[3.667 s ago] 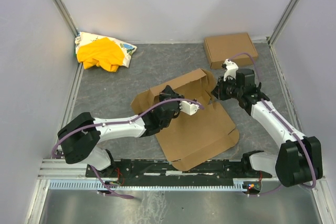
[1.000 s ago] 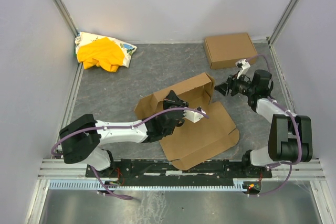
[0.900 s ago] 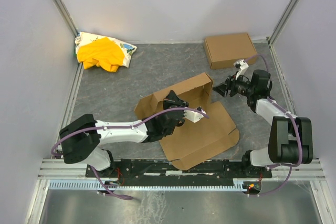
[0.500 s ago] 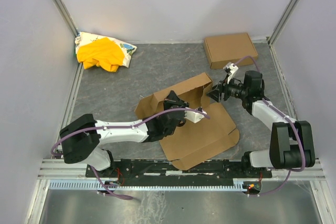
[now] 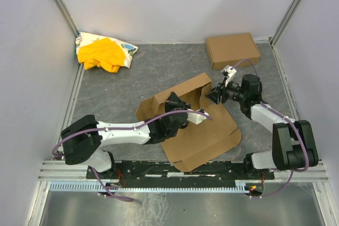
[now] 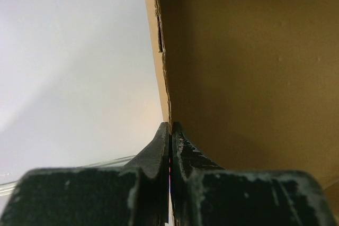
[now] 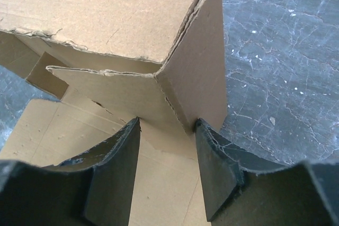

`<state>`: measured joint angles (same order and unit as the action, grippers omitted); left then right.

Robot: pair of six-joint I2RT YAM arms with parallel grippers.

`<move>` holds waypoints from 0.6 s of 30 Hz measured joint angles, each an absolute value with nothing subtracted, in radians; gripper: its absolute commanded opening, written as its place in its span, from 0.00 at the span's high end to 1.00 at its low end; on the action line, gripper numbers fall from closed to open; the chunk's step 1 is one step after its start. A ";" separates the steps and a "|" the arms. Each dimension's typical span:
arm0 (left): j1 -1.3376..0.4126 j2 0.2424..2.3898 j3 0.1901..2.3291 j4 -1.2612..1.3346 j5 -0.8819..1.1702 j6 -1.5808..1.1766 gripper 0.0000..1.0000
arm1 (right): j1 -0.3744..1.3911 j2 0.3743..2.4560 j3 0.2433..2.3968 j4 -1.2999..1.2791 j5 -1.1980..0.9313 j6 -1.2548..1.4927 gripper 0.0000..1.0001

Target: Fold the paper box

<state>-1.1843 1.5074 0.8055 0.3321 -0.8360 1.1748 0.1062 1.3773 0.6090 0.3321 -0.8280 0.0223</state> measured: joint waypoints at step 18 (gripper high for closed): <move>-1.193 1.508 0.807 0.306 -0.897 1.156 0.97 | 0.241 1.402 0.591 0.469 -0.529 0.122 0.69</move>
<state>-1.1931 1.5078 0.8074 0.3061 -0.8970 1.1561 0.2413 1.4017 0.5915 0.4690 -0.5293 0.1219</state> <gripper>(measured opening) 0.053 0.297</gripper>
